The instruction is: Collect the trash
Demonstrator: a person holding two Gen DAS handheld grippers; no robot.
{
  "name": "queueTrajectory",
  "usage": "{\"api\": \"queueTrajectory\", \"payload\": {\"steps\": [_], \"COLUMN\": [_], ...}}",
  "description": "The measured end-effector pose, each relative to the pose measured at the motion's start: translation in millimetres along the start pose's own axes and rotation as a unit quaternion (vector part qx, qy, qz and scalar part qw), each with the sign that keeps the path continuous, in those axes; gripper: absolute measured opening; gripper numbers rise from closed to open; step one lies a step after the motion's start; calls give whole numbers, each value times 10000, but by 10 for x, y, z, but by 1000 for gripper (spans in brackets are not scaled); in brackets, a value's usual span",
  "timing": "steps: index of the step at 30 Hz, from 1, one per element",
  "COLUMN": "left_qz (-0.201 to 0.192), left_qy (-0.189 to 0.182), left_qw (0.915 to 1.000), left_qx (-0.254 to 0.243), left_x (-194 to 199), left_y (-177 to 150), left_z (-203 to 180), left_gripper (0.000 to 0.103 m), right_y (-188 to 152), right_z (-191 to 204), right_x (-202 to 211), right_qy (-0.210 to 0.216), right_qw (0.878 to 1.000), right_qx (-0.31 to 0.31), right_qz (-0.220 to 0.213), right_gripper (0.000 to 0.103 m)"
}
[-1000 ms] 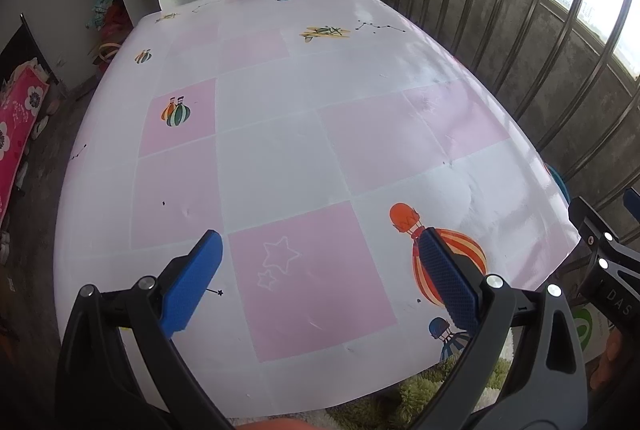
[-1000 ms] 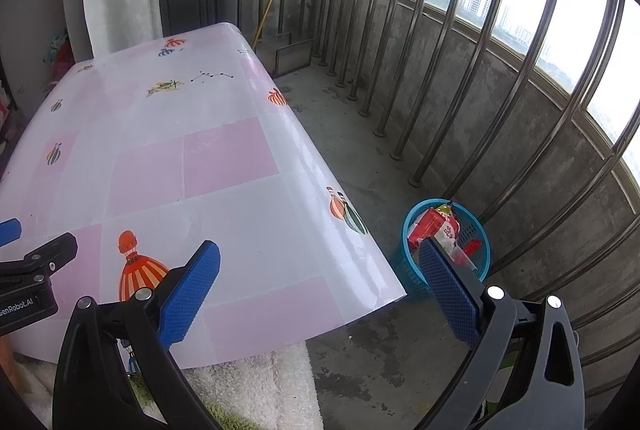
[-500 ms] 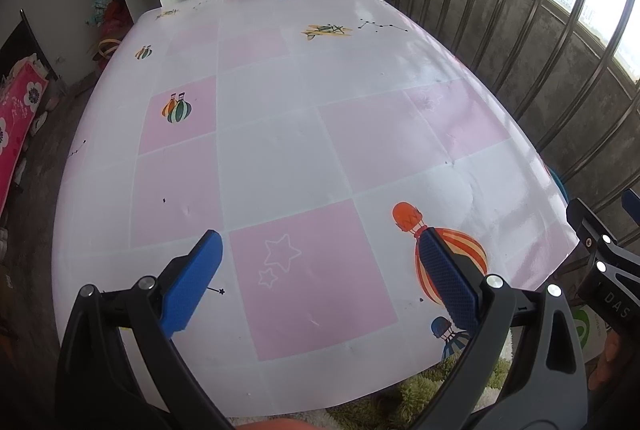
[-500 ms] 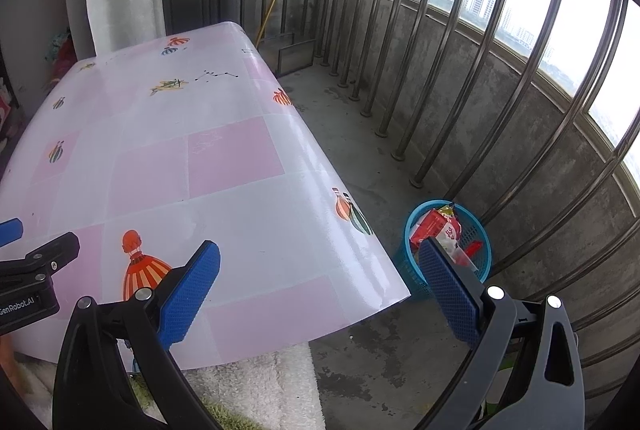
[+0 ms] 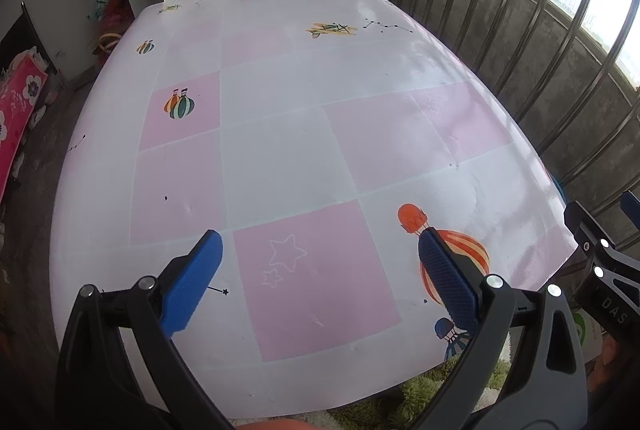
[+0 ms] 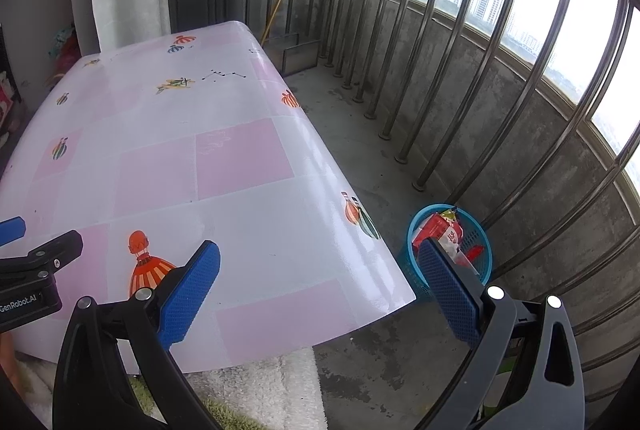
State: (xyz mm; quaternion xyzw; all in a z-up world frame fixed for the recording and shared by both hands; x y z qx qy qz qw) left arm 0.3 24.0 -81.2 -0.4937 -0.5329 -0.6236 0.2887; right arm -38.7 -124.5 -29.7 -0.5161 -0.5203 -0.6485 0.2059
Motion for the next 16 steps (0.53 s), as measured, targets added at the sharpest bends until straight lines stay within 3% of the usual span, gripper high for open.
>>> {"api": "queueTrajectory", "payload": {"steps": [16], "left_qz": [25], "left_qy": [-69], "left_qw": [10000], "left_qx": [36], "left_x": [9], "left_y": [-14], "left_z": [19], "left_gripper": [94], "right_y": [2], "right_z": [47], "right_x": [24], "right_qy": [6], "right_qw": [10000], "right_qx": [22], "right_qz": [-20], "right_gripper": [97]}}
Point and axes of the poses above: each gripper's, at about its wrist camera, not at the fingertips, and x roughly against the way its jaws point, z to its left, y to its top, the point moved 3 cm from there along -x, roughly the way its jaws point, and after that the axes turned 8 degrees about z, right-handed, at the moved point
